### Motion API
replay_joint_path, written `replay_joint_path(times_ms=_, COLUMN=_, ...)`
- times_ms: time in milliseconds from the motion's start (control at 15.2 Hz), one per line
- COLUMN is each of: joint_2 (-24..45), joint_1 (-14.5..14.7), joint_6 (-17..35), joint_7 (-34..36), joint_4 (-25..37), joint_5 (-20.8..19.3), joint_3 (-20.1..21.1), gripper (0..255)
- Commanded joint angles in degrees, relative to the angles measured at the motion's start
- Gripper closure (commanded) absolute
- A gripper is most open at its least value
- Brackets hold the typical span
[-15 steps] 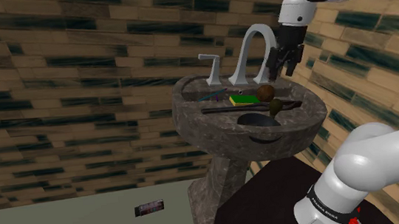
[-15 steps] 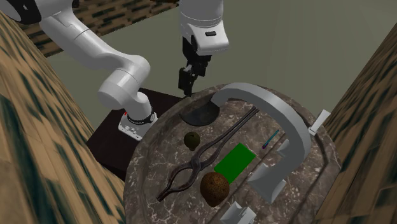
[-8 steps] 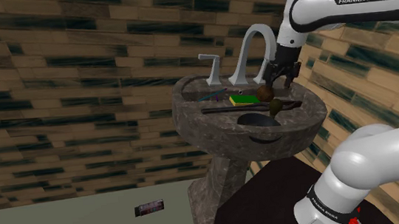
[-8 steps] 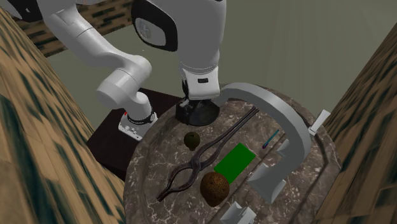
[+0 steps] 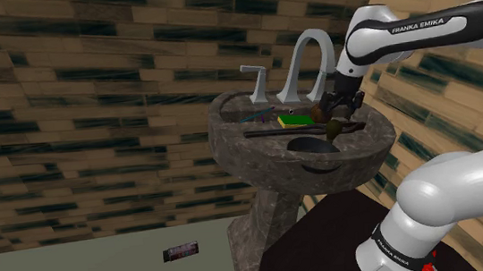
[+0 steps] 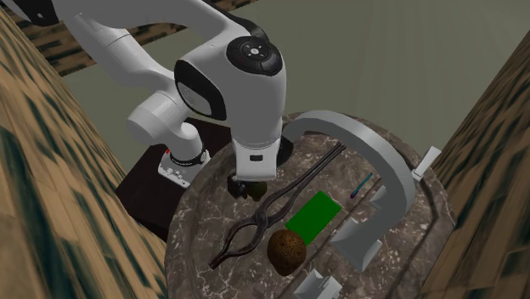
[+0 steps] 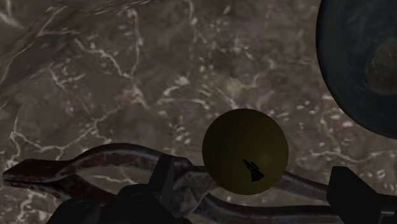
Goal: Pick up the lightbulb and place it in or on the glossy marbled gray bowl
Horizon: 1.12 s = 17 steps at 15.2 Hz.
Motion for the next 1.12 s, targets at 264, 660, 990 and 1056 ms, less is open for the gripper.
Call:
replay_joint_path(times_ms=264, joint_2=1.6, joint_1=-0.1, joint_6=5.1, joint_7=0.2, joint_4=-3.5, joint_5=-0.3, joint_3=-0.5, gripper=0)
replay_joint_path(times_ms=660, joint_2=1.6, joint_1=-0.1, joint_6=5.1, joint_7=0.2, joint_4=-3.5, joint_5=-0.3, joint_3=-0.5, gripper=0)
replay_joint_path(times_ms=990, joint_2=1.6, joint_1=-0.1, joint_6=5.1, joint_7=0.2, joint_4=-3.5, joint_5=-0.3, joint_3=-0.5, gripper=255)
replay_joint_path(times_ms=1056, joint_2=1.6, joint_1=-0.1, joint_6=5.1, joint_7=0.2, joint_4=-3.5, joint_5=-0.3, joint_3=-0.5, gripper=255)
